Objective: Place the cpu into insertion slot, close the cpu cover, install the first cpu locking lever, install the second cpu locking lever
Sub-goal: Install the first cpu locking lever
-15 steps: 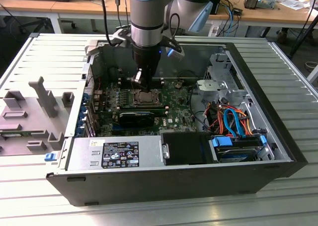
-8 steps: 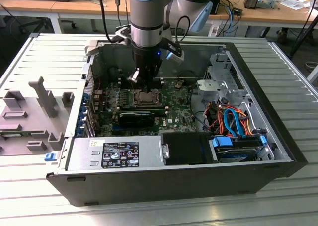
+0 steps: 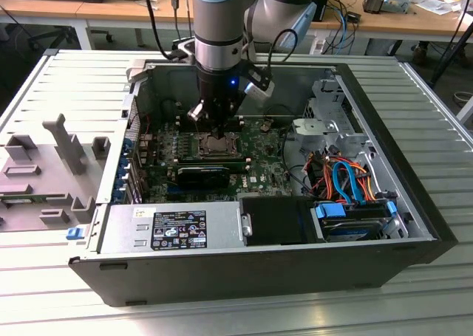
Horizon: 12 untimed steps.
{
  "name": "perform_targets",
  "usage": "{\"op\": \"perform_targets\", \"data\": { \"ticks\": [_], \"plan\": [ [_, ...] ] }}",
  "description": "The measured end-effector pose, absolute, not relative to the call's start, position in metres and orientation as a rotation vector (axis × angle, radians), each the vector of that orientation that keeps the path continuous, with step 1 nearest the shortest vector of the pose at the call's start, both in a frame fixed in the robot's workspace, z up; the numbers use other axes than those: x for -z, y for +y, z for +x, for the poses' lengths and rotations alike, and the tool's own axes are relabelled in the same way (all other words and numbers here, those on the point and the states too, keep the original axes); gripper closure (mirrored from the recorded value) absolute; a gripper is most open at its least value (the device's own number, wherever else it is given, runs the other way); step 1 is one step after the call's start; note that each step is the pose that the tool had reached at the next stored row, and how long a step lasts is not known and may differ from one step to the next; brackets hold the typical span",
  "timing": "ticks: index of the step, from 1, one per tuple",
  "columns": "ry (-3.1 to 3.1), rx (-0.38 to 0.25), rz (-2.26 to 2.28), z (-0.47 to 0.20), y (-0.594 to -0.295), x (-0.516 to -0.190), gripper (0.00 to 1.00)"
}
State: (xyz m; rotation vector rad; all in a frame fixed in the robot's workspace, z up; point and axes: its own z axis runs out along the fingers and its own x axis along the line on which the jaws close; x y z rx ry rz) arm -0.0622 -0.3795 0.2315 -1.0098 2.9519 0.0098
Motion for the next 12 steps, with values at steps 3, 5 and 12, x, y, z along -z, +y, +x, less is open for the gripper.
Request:
{"op": "perform_targets", "data": {
  "ticks": [3,5,12],
  "plan": [
    [2.975,-0.008,-0.939,-0.0622,-0.3795,-0.2314,0.89],
    [2.986,-0.007,-0.905,-0.0622,-0.3795,-0.2313,0.89],
    [3.032,-0.003,-0.735,-0.0622,-0.3795,-0.2309,0.89]
  ]
}}
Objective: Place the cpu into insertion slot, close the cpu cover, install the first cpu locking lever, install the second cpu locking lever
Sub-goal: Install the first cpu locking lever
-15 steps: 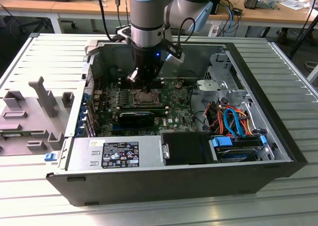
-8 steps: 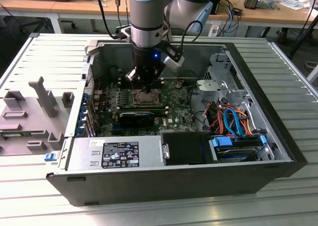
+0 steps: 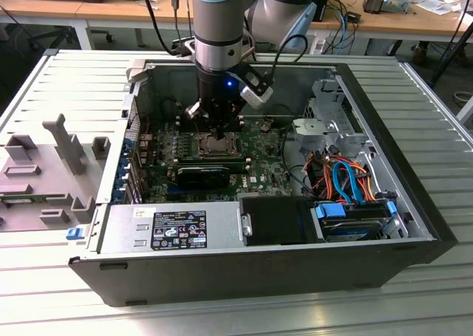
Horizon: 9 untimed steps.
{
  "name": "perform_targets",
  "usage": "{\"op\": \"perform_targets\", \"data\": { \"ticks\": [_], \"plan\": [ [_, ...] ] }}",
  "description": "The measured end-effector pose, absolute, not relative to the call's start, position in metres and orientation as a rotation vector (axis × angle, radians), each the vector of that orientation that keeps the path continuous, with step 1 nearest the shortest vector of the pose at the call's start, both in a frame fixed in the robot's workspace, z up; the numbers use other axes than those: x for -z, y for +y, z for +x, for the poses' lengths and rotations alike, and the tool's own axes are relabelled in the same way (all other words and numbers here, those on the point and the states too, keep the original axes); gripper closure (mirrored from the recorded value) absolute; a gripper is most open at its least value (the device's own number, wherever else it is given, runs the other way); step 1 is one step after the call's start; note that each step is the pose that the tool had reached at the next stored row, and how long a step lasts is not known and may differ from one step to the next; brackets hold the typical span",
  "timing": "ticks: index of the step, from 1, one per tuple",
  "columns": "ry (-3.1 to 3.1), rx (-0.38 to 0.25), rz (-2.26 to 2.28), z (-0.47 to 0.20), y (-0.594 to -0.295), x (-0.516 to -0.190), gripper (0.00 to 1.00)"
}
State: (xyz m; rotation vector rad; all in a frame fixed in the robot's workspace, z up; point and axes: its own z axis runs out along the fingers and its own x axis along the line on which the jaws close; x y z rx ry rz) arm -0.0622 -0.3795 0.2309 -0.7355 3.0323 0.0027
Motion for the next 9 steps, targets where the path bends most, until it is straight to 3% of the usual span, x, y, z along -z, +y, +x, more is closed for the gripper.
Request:
{"op": "perform_targets", "data": {
  "ticks": [9],
  "plan": [
    [3.075,0.001,-0.530,-0.0622,-0.3795,-0.2302,0.89]
  ]
}}
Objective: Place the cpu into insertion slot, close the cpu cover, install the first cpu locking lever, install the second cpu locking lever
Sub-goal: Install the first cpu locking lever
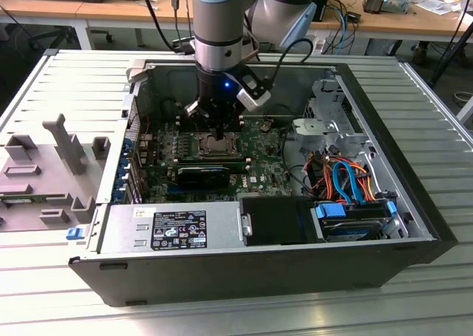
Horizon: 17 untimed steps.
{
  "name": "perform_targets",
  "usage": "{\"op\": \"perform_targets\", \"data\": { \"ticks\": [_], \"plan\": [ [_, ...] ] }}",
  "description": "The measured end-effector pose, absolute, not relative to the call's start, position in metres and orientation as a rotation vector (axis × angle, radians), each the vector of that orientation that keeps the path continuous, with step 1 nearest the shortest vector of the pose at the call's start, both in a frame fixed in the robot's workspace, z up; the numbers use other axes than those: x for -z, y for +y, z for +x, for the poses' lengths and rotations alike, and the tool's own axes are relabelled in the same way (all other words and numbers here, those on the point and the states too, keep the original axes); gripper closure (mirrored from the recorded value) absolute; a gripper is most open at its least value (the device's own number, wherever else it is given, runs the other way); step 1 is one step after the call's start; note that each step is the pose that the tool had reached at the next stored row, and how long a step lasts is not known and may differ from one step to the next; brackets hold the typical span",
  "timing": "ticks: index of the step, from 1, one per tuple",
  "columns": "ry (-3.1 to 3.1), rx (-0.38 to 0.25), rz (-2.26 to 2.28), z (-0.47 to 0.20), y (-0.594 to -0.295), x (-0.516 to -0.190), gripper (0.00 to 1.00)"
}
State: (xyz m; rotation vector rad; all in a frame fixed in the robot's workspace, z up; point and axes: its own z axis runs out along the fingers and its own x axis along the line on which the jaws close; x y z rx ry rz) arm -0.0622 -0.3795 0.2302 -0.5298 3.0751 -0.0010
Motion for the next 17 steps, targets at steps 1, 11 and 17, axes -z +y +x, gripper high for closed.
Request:
{"op": "perform_targets", "data": {
  "ticks": [1,11,17],
  "plan": [
    [3.079,0.001,-0.507,-0.0622,-0.3795,-0.2301,0.89],
    [3.110,0.008,-0.257,-0.0622,-0.3795,-0.2290,0.89],
    [3.121,0.011,-0.050,-0.0622,-0.3795,-0.2282,0.89]
  ]
}}
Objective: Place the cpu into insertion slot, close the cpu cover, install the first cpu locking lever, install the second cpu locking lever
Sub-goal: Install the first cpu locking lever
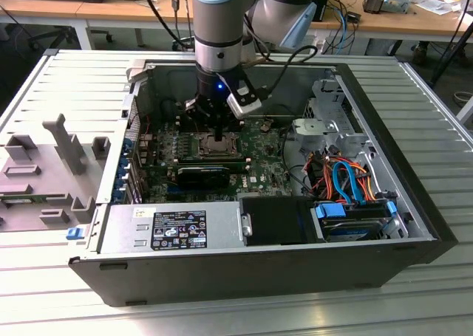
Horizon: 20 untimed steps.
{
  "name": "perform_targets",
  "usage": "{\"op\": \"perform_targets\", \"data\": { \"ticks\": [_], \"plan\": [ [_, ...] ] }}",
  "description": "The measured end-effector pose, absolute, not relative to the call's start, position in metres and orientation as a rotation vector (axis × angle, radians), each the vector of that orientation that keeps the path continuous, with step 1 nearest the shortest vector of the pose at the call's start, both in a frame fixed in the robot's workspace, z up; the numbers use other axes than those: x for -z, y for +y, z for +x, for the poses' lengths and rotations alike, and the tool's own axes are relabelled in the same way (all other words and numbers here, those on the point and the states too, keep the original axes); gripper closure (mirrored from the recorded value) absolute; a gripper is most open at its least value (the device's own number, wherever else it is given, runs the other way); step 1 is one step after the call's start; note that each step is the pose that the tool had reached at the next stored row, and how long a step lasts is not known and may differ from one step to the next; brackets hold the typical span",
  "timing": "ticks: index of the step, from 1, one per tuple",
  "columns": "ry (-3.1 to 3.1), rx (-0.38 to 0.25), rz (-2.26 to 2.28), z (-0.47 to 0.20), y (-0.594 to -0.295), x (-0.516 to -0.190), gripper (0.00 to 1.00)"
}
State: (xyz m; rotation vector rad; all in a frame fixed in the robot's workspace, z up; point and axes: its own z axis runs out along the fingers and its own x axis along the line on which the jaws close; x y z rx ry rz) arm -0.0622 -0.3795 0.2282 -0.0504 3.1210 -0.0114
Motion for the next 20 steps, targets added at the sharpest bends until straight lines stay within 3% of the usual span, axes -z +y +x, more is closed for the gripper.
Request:
{"op": "perform_targets", "data": {
  "ticks": [20],
  "plan": [
    [3.100,0.011,0.088,-0.112,-0.373,-0.250,0.89]
  ]
}}
